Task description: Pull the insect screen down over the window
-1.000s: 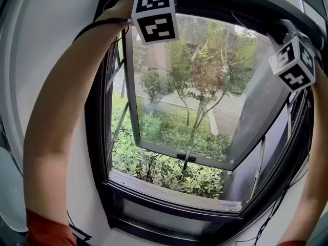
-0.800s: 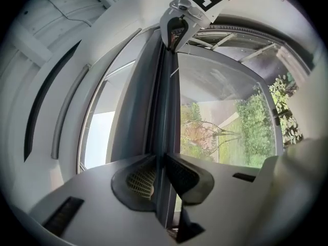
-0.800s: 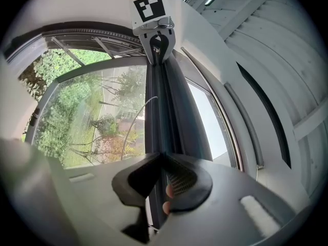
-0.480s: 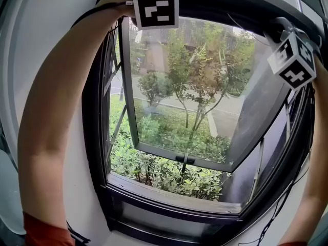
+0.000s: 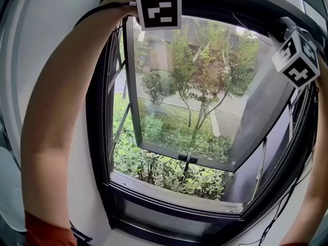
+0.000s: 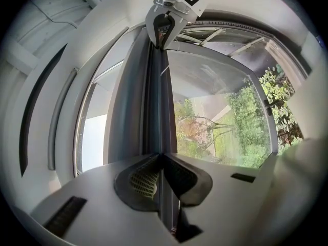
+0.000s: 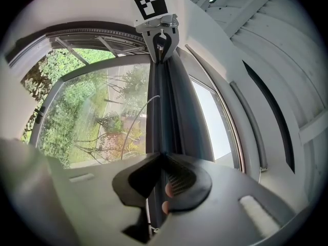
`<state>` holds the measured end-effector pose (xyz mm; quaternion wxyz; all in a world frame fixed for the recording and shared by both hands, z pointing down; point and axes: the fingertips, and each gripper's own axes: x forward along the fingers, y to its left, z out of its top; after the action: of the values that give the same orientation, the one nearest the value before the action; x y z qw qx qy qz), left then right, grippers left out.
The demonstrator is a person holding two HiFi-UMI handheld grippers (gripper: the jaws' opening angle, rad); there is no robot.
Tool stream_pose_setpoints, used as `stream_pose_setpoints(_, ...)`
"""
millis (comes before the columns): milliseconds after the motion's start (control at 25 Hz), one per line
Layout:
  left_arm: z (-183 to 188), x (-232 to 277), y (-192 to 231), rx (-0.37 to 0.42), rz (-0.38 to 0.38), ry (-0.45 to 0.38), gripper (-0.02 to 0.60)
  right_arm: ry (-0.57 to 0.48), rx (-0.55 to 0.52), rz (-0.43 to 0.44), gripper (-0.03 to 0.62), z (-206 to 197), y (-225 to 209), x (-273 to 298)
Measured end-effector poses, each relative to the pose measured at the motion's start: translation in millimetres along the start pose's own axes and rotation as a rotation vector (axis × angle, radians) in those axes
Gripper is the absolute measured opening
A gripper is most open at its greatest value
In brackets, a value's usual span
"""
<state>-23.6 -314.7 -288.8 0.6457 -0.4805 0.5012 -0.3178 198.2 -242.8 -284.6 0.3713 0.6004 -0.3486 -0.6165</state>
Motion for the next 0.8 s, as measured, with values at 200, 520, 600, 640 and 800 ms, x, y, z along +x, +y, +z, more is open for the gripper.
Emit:
stream_pose_setpoints(200,0.0,1.2,-5.5,-0.021,0.009,-0.035,0.034,0.011,0.006,0.025,0.037,-5.3,8.9,2.1)
stream_pose_setpoints(520,-1.2,-3.0,-8.3,-0.019,0.018,-0.021,0.031,0.005,0.0,0.02,0.034,-0.2,9.5,-4.4)
stream_pose_setpoints(600,-0.2,-2.2,-15.3,-0.032,-0.002,-0.034,0.03,-0.004,0.005,0.018,0.034,1.0,11.2,-6.4)
stream_pose_setpoints(640,-0.2,-2.6,-17.7,-0.034,-0.005,-0.035,0.029,-0.004,0.009,0.027,0.034,-0.6,14.9,-6.3)
stream_pose_setpoints(800,0.0,-6.3,-26.6,-0.028,-0.002,-0.034,0.029,-0.008,0.003,0.055,0.032,-4.1,29.0,-9.2)
